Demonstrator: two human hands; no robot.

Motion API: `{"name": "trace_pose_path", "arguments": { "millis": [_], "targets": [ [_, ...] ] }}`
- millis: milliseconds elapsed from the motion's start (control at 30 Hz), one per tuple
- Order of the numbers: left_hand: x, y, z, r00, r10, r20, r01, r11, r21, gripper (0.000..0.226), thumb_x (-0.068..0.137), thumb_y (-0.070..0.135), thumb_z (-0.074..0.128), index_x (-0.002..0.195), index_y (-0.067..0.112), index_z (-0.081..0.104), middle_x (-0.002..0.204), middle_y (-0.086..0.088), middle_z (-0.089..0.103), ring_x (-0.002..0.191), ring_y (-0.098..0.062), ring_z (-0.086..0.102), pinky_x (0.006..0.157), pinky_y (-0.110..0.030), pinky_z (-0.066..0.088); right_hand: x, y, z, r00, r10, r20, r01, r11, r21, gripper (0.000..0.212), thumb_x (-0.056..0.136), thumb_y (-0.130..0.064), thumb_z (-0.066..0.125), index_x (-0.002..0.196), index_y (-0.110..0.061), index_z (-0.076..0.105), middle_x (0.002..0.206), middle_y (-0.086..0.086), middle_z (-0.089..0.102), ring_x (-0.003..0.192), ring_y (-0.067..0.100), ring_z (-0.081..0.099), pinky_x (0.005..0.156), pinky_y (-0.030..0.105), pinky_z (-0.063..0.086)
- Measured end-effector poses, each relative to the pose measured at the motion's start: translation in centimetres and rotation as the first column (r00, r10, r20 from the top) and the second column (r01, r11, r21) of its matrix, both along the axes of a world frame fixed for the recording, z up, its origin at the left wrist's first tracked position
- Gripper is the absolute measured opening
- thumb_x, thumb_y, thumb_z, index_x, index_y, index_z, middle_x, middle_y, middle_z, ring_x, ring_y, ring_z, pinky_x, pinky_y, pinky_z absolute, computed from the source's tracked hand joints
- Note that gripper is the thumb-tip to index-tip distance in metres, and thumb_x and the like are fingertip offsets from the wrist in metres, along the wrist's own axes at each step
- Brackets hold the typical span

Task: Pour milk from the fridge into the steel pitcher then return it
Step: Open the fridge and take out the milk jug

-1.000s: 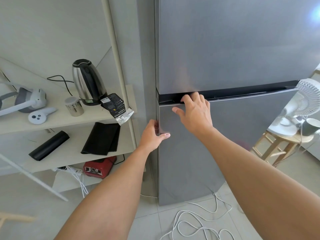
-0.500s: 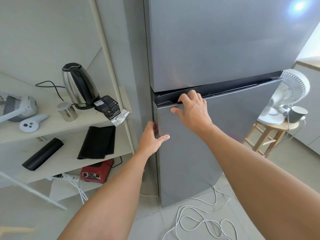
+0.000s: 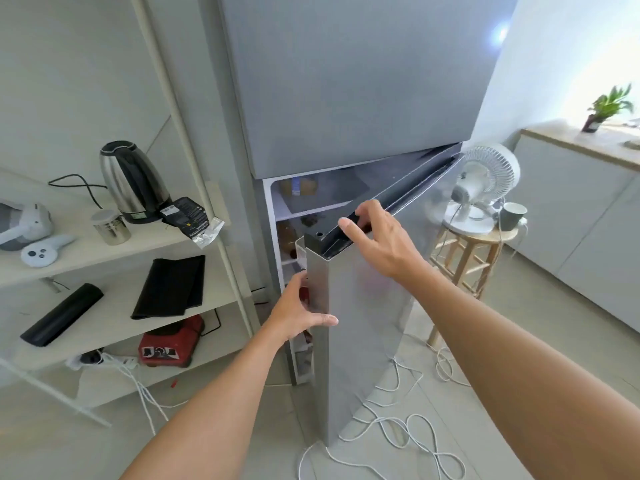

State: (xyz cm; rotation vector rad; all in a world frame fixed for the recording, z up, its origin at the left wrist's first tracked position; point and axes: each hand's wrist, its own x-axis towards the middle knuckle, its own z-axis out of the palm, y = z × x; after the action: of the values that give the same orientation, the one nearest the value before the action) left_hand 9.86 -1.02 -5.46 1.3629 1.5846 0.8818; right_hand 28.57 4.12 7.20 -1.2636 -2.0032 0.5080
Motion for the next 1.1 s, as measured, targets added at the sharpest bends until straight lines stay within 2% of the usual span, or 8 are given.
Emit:
{"name": "trace_pose_path", "arguments": {
  "millis": [200,333,467,600,733,833,900,1100],
  "targets": [
    [4.2,-2.6,-0.1,0.989,-0.100,0.106,0.106,0.993,-0.053,0.087,0.049,0.043,0.094,0.125,0.032,0.051,0.126,0.007,0.060,0.089,-0.025,0.067,0.089,-0.051,0.058,5.1,-1.8,1.8,0.974,-0.164,0.155,0.172,0.984,-0.039,0.064,0.087,-0.070,0.047,0.121,-0.015,0.046,0.096,0.002,0.063,0.091,0.024,0.058,0.074,0.035,0.043],
    [7.4,-3.4,-0.3,0.973,-0.172,0.154,0.184,0.981,-0.068,0.051,0.075,0.018,0.086,0.113,0.021,0.053,0.121,-0.002,0.061,0.085,-0.016,0.063,0.073,-0.034,0.053,8.7,-2.8,2.4,0.958,-0.213,0.193,0.224,0.974,-0.037,0.060,0.085,-0.060,0.055,0.125,-0.016,0.050,0.100,-0.001,0.059,0.097,0.022,0.057,0.078,0.034,0.044],
    [10.5,-3.7,-0.9,0.985,0.039,0.168,-0.039,0.999,-0.004,0.018,0.086,0.007,0.075,0.098,0.013,0.064,0.104,-0.007,0.070,0.096,-0.025,0.066,0.078,-0.030,0.052,11.9,-3.9,3.1,0.941,-0.227,0.251,0.245,0.969,-0.044,0.053,0.085,-0.049,0.057,0.129,-0.019,0.054,0.115,0.003,0.050,0.115,0.024,0.047,0.087,0.032,0.036],
    [14.1,-4.1,-0.9,0.970,0.187,0.152,-0.198,0.978,0.061,0.057,0.080,0.012,0.083,0.122,0.021,0.046,0.120,-0.001,0.058,0.097,-0.011,0.063,0.077,-0.026,0.053,15.3,-5.3,4.0,0.910,-0.247,0.334,0.284,0.957,-0.067,0.054,0.084,-0.044,0.056,0.132,-0.018,0.054,0.122,0.007,0.053,0.119,0.026,0.047,0.091,0.036,0.041],
    [17.1,-4.1,-0.7,0.998,0.064,0.027,-0.068,0.974,0.215,0.096,0.080,0.006,0.081,0.154,0.033,0.026,0.157,0.015,0.023,0.141,-0.010,0.033,0.109,-0.033,0.041,18.3,-6.0,4.5,0.878,-0.278,0.390,0.330,0.941,-0.073,0.035,0.080,-0.038,0.054,0.104,-0.014,0.063,0.102,0.006,0.060,0.100,0.027,0.054,0.080,0.037,0.047],
    [19.7,-4.7,-0.3,0.989,-0.072,-0.126,0.107,0.948,0.300,0.090,0.088,0.004,0.072,0.158,0.033,0.023,0.165,0.018,0.009,0.149,0.001,0.011,0.120,-0.026,0.017,20.4,-6.4,5.0,0.846,-0.291,0.447,0.355,0.932,-0.065,0.022,0.077,-0.030,0.050,0.084,-0.012,0.061,0.085,0.005,0.058,0.089,0.028,0.053,0.067,0.032,0.038],
    [21.4,-5.0,-0.1,0.976,-0.126,-0.180,0.179,0.931,0.320,0.082,0.091,0.005,0.068,0.158,0.029,0.026,0.166,0.017,0.010,0.144,0.006,0.010,0.119,-0.021,0.014,21.6,-6.7,5.3,0.808,-0.311,0.500,0.390,0.919,-0.058,0.013,0.079,-0.021,0.050,0.079,-0.011,0.058,0.083,0.004,0.054,0.085,0.027,0.050,0.066,0.031,0.034],
    [25.4,-4.7,-0.1,0.896,-0.195,-0.400,0.351,0.862,0.366,0.065,0.097,0.015,0.059,0.155,0.026,0.033,0.167,0.004,0.013,0.153,-0.017,0.013,0.121,-0.028,0.013,24.7,-6.9,5.1,0.672,-0.465,0.576,0.552,0.833,0.029,0.026,0.079,-0.006,0.047,0.100,-0.008,0.062,0.100,0.009,0.055,0.085,0.031,0.054,0.067,0.033,0.043]
  ]
}}
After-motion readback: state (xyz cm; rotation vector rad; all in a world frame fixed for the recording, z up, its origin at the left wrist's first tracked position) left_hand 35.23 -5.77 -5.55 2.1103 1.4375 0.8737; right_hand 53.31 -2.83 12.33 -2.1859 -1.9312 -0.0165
